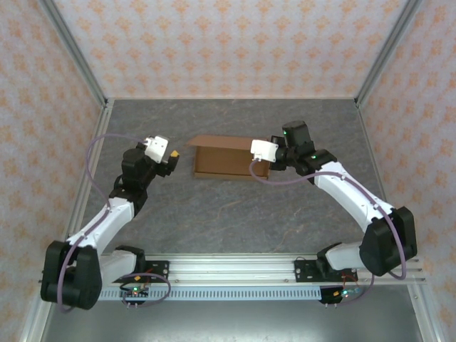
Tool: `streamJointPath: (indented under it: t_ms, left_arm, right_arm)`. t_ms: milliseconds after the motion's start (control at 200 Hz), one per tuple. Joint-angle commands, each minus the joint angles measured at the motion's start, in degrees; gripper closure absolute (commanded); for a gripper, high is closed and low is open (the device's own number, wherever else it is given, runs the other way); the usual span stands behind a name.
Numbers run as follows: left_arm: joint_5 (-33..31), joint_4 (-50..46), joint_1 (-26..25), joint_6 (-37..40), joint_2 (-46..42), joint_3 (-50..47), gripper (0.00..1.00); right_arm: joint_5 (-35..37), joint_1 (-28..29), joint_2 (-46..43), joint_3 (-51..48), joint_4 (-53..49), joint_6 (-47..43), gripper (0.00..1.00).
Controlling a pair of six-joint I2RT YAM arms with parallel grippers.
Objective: Fold the paper box
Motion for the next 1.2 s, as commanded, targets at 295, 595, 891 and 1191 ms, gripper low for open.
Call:
streamJointPath:
  t_ms: [295,595,891,1191]
  left_arm:
    - [20.63,10.74,3.61,5.72,11.78,3.88,0.18]
    - [24.62,13.5,4.14,11.27,20.06,8.97,0.19]
    - [34.88,9.02,3.61,17.12,24.99,14.45,0.22]
    - [32.44,0.68,1.52,18.73,25.85,17.06,0.33]
  right_arm:
    - [-1.94,-1.23,0.78,3.51,-3.24,2.3,1.0]
    - [-2.68,-1.51,1.36,4.26,-4.08,2.8,1.0]
    - [-3.36,-1.73,1.97,4.71,-3.87,3.57,1.0]
    - [-3.31,-1.73,1.97,4.75,-3.3,4.89,1.0]
